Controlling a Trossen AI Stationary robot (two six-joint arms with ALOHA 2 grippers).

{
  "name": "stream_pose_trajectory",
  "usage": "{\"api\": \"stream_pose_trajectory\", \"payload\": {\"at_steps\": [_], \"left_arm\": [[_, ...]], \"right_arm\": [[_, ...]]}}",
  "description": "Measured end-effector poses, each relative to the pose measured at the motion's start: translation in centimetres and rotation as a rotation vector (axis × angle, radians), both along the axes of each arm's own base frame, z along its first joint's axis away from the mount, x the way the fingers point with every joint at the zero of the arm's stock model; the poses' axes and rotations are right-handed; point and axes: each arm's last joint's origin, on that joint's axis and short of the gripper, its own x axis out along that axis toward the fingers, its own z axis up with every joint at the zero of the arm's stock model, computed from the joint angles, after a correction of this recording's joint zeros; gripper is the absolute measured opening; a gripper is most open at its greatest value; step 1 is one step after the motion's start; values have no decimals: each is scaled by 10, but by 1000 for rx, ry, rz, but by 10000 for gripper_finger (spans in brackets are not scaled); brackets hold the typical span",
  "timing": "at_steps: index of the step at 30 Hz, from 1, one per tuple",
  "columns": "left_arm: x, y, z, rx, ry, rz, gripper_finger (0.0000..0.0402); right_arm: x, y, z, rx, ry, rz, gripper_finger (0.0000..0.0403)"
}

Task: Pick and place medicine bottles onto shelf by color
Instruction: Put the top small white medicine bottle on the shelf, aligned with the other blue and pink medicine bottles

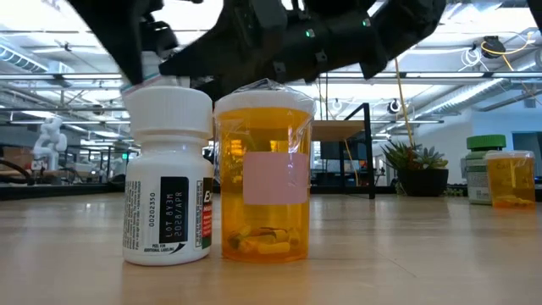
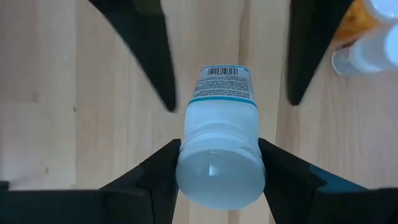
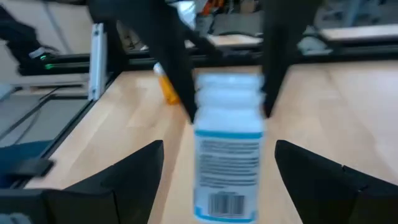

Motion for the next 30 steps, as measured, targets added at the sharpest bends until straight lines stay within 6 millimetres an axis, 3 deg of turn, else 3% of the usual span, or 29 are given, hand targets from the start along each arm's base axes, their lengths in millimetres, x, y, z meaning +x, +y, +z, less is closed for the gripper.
{"api": "stream_pose_trajectory", "payload": {"at_steps": [8,16,22,30], "left_arm": [[7,1,13,33,-50,-4,197],[8,2,14,24,-72,69,199],[10,2,15,35,-100,103,228],[7,3,23,162,-184,136,284]], "right_arm": [[2,-3,-13,-1,38,-43,291],[0,-2,-10,-51,-58,-41,208],[-22,-7,-22,-36,-192,-41,154],[-49,-16,-26,-30,-378,-46,158]]}}
